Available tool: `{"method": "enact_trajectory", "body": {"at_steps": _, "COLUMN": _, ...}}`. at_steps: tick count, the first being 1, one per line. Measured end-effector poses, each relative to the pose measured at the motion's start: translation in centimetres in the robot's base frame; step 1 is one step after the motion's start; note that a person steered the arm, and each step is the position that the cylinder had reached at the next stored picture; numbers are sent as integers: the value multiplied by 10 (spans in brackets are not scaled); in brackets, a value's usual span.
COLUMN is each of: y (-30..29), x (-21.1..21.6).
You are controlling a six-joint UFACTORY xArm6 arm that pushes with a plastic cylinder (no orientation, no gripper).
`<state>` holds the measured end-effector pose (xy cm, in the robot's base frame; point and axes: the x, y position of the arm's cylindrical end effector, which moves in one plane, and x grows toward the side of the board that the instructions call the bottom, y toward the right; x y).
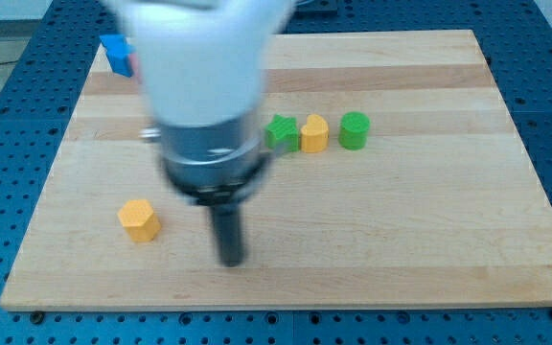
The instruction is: Push the yellow hexagon towards up
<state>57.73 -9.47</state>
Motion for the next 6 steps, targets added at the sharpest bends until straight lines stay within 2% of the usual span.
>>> {"method": "enact_trajectory", "body": {"at_steps": 1, "y": -72, "x": 1}}
{"method": "enact_trajectory", "body": {"at_steps": 2, "y": -90, "x": -12}}
{"method": "enact_trajectory", "body": {"at_steps": 5, "y": -83, "x": -94}}
{"method": "enact_trajectory", "body": {"at_steps": 6, "y": -80, "x": -83}}
